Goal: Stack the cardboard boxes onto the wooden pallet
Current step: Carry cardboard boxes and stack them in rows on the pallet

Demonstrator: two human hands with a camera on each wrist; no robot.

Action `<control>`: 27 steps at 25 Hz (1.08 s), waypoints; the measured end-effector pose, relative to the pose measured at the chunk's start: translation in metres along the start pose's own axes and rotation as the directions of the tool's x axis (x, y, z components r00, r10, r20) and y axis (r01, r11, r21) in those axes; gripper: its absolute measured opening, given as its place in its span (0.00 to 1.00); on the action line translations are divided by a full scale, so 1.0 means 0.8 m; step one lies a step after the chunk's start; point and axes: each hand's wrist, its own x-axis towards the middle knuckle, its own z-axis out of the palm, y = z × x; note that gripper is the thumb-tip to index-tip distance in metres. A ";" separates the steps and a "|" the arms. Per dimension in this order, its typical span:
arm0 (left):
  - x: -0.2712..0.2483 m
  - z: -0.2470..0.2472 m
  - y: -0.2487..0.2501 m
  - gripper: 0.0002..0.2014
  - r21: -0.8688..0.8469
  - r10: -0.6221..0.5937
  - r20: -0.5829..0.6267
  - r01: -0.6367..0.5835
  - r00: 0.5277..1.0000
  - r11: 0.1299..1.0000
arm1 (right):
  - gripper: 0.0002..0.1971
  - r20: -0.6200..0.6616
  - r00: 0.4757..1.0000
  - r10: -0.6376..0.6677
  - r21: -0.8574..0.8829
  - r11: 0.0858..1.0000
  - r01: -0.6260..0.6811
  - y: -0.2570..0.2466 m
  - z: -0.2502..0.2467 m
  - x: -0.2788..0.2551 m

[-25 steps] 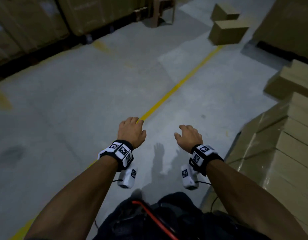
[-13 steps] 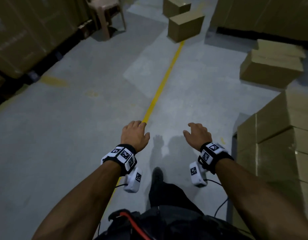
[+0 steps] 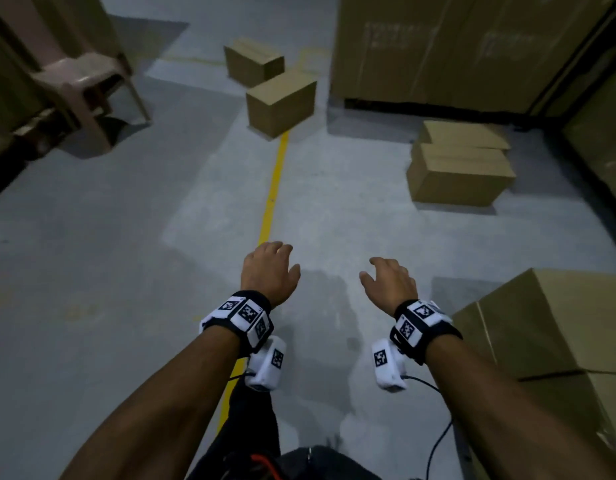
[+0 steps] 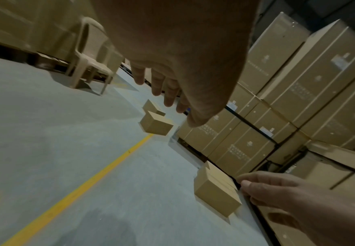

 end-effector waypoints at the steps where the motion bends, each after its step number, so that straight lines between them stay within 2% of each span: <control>1: 0.053 -0.001 -0.005 0.24 0.001 0.039 -0.001 -0.039 0.999 0.999 | 0.27 -0.022 0.999 0.034 0.015 0.999 -0.033 -0.008 -0.012 0.040; 7: 0.345 -0.042 0.010 0.24 -0.005 0.263 0.055 -0.263 0.963 0.965 | 0.26 -0.113 0.955 0.273 0.171 0.952 -0.252 -0.047 -0.104 0.231; 10: 0.446 -0.056 0.045 0.24 -0.008 0.359 0.082 -0.359 0.930 0.933 | 0.26 -0.123 0.917 0.381 0.283 0.899 -0.335 -0.042 -0.140 0.292; 13: 0.556 -0.046 0.085 0.24 -0.004 0.434 0.124 -0.436 0.893 0.900 | 0.26 -0.111 0.861 0.496 0.383 0.821 -0.423 -0.015 -0.166 0.374; 17: 0.712 -0.010 0.150 0.24 0.016 0.507 0.174 -0.518 0.844 0.855 | 0.26 -0.087 0.808 0.583 0.458 0.744 -0.487 0.042 -0.197 0.516; 22: 0.900 0.000 0.254 0.25 0.026 0.557 0.186 -0.571 0.809 0.820 | 0.27 -0.069 0.783 0.618 0.460 0.716 -0.525 0.110 -0.293 0.677; 27: 1.041 0.010 0.359 0.25 0.002 0.615 0.234 -0.633 0.753 0.774 | 0.26 -0.105 0.734 0.671 0.484 0.679 -0.552 0.172 -0.379 0.780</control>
